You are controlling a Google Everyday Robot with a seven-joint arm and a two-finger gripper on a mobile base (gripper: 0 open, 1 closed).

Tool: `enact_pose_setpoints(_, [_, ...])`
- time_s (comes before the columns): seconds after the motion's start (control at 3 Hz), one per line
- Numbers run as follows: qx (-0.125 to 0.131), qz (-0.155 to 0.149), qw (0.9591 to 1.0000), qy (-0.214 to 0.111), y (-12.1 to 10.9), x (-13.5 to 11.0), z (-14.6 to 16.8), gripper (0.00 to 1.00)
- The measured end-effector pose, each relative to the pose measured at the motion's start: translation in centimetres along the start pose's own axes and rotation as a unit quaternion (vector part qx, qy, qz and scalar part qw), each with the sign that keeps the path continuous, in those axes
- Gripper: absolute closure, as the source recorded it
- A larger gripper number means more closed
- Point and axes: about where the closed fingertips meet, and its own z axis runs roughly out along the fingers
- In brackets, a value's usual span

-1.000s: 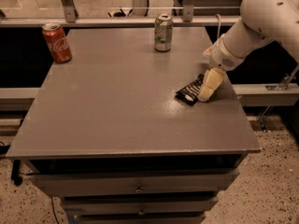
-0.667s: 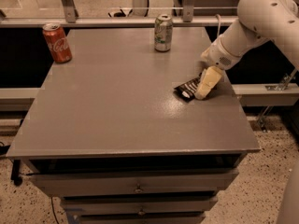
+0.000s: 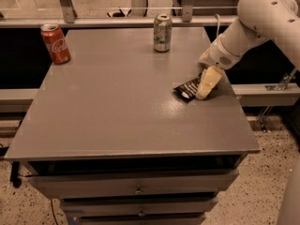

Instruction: Pick rxbar chocolate

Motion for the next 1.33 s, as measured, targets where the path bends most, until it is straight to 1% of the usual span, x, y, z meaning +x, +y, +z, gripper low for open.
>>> enact_pose_setpoints(0.33, [-0.003, 0.001, 1.0, -0.002, 0.2, -0.1, -0.1, 0.39])
enact_pose_setpoints(1.0, [-0.003, 0.002, 1.0, -0.003, 0.0, -0.8, -1.5, 0.86])
enact_pose_setpoints(1.33, [-0.003, 0.002, 1.0, -0.003, -0.1, -1.0, -1.9, 1.0])
